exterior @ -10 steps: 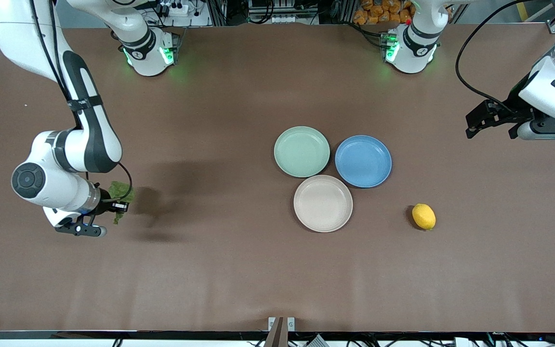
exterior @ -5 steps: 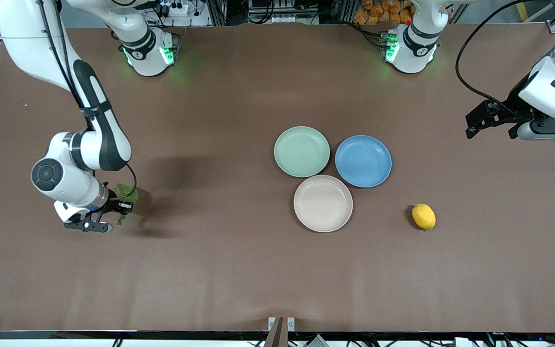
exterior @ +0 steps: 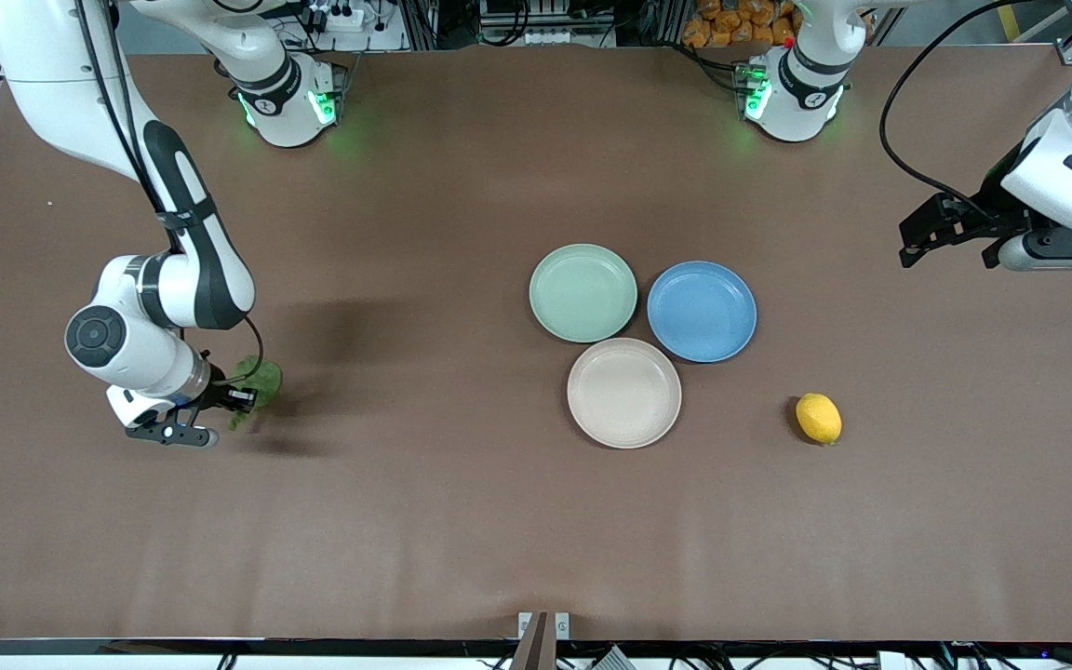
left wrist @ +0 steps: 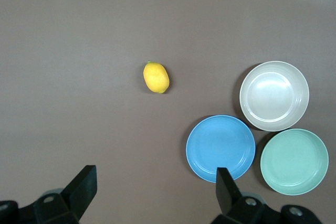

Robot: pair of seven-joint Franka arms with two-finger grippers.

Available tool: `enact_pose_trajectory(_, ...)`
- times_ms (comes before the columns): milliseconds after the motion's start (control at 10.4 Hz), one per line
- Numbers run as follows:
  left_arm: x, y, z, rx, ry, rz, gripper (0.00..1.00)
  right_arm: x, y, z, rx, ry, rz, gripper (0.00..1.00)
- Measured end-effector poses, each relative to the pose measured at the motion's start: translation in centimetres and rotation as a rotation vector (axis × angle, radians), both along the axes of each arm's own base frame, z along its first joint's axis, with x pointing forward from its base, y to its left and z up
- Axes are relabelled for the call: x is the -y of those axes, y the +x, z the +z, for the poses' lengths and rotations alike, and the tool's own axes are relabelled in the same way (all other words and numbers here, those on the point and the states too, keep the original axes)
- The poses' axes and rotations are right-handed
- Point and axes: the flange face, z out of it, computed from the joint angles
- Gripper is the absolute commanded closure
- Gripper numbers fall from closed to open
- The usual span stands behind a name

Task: Pick lemon and lettuce from plates
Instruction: 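Lower the lettuce onto the table and open the right gripper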

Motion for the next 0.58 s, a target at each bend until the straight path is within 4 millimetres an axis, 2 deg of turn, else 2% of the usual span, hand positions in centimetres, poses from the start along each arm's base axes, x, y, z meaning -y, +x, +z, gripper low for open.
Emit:
enact_pose_trajectory(192, 0.0, 0.0, 0.0, 0.000, 0.000, 0.000, 0.00, 0.3, 0.7, 1.2, 0.016, 0.001, -0.005, 0.00)
enact_pose_trajectory(288, 0.0, 0.0, 0.0, 0.000, 0.000, 0.000, 0.00, 0.3, 1.3, 2.5, 0.008, 0.003, -0.006, 0.00)
enact_pose_trajectory(385, 0.0, 0.0, 0.0, 0.000, 0.000, 0.000, 0.00, 0.3, 1.9, 4.3, -0.011, 0.005, -0.006, 0.00)
enact_pose_trajectory(577, 0.0, 0.0, 0.0, -0.001, 0.000, 0.000, 0.00, 0.3, 3.2, 9.7, -0.057, 0.010, -0.009, 0.00)
